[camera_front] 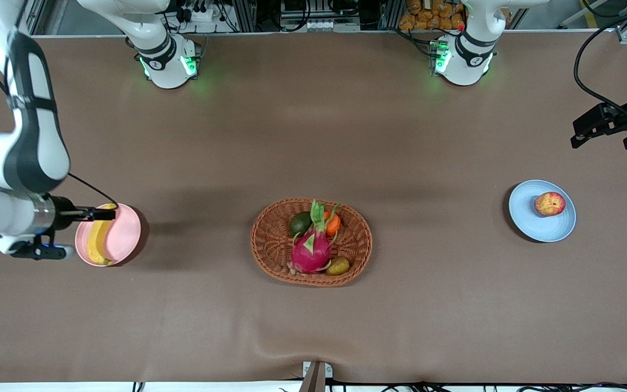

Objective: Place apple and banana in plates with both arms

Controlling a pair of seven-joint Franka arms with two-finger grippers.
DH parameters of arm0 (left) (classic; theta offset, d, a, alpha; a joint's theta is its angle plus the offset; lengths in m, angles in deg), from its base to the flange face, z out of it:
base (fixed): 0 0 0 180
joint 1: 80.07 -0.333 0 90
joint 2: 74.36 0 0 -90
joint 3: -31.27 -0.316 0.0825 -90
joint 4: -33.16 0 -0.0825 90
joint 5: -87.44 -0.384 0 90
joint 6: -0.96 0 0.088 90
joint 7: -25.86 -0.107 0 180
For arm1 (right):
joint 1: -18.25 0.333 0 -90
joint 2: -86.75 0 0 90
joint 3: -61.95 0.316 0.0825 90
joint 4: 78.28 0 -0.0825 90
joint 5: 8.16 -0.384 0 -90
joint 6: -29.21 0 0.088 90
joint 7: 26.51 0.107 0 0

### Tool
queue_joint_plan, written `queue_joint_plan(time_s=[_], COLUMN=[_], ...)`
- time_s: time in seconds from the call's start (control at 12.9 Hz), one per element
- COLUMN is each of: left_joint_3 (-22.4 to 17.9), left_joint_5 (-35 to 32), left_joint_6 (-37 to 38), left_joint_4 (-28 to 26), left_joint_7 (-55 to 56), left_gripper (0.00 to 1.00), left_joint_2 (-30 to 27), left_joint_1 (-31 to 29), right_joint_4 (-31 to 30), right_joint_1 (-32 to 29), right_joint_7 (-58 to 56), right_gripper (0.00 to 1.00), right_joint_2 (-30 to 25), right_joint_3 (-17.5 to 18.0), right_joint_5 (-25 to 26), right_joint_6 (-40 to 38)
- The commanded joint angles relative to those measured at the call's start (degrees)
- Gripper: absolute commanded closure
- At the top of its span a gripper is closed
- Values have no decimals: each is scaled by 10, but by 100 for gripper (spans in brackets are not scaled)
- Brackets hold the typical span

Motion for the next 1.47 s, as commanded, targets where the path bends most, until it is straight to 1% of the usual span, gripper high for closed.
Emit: queue_joint_plan(time_s=[0.0, 0.15, 0.31, 0.46, 0.54, 0.7, 1.0, 1.39], left_joint_3=[1, 1, 2, 2, 2, 2, 2, 2], left_joint_5=[4, 2, 2, 1, 1, 1, 2, 2], left_joint_6=[-4, -4, -1, 6, 7, 7, 7, 9], left_joint_4=[-1, 2, 2, 2, 2, 3, 3, 2], left_joint_7=[11, 10, 10, 10, 10, 10, 10, 6], left_gripper=[0, 0, 0, 0, 0, 0, 0, 0], left_joint_2=[-8, -8, -8, -8, -8, -8, -8, -7], left_joint_1=[0, 1, 1, 0, 1, 1, -1, -1], right_joint_4=[-23, -27, -22, -5, 15, 46, 50, 42], right_joint_1=[15, 37, 41, 37, 33, 9, -13, -12], right_joint_7=[13, 13, 13, 13, 13, 11, 14, 29], right_gripper=[0, 0, 0, 0, 0, 0, 0, 0], right_joint_2=[-84, -136, -161, -168, -168, -168, -181, -196], right_joint_3=[1, 1, 1, -4, -6, -15, -16, -14], right_joint_5=[3, 3, 3, 6, 11, 10, 10, 14], right_joint_6=[-39, -62, -70, -101, -123, -153, -160, -158])
